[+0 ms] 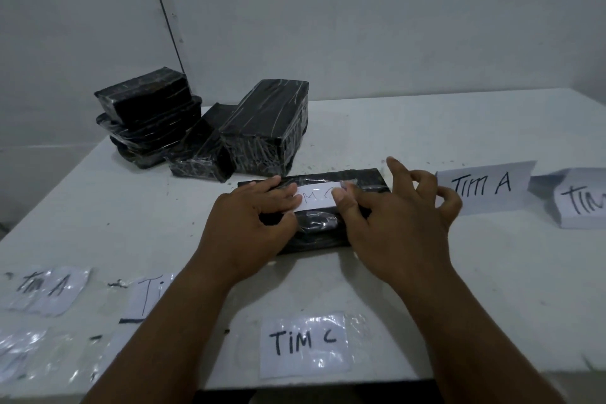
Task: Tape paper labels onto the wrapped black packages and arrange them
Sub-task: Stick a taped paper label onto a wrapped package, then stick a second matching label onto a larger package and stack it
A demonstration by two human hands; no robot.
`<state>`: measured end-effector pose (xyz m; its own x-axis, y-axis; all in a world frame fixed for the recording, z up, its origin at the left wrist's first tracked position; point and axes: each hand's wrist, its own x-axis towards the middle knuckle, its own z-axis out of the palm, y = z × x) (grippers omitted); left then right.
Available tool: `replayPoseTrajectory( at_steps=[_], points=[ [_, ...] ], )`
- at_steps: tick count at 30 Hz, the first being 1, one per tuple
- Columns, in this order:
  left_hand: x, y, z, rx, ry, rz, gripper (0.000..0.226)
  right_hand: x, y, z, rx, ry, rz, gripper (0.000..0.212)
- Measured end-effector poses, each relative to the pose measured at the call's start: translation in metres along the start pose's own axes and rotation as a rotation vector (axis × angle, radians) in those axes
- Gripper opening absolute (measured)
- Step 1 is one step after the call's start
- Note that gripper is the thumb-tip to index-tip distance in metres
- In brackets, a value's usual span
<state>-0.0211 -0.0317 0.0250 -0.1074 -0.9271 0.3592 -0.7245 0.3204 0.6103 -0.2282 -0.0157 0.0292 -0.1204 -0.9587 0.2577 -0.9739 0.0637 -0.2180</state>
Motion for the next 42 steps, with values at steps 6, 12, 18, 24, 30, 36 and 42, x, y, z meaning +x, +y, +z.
replayPoseTrajectory(
  at_steps=[6,12,18,24,30,36,42],
  points=[
    [0.003,0.006,-0.009,0.010,-0.091,-0.035,0.032,-0.014,-0.003,-0.002,-0.038,0.000,0.047,0.071],
    [-0.026,0.017,-0.017,0.174,-0.010,0.189,0.027,-0.047,0.002,-0.004,0.181,0.077,-0.203,0.049],
    [-0.084,0.031,-0.022,0.084,-0.189,0.040,0.004,-0.068,0.017,0.001,0.391,-0.053,-0.358,0.045],
    [-0.103,0.022,-0.018,0.185,-0.361,-0.074,0.041,-0.076,0.011,-0.006,0.270,-0.329,-0.410,0.044],
    [-0.100,0.026,-0.017,0.159,-0.368,-0.099,0.021,-0.079,0.009,-0.014,0.285,-0.390,-0.421,0.039],
    [-0.098,0.028,-0.014,0.167,-0.362,-0.121,0.009,-0.081,0.004,-0.017,0.316,-0.444,-0.389,0.014],
    [-0.101,0.031,-0.019,0.115,-0.383,-0.116,0.011,-0.082,0.002,-0.020,0.422,-0.474,-0.352,0.007]
  ],
)
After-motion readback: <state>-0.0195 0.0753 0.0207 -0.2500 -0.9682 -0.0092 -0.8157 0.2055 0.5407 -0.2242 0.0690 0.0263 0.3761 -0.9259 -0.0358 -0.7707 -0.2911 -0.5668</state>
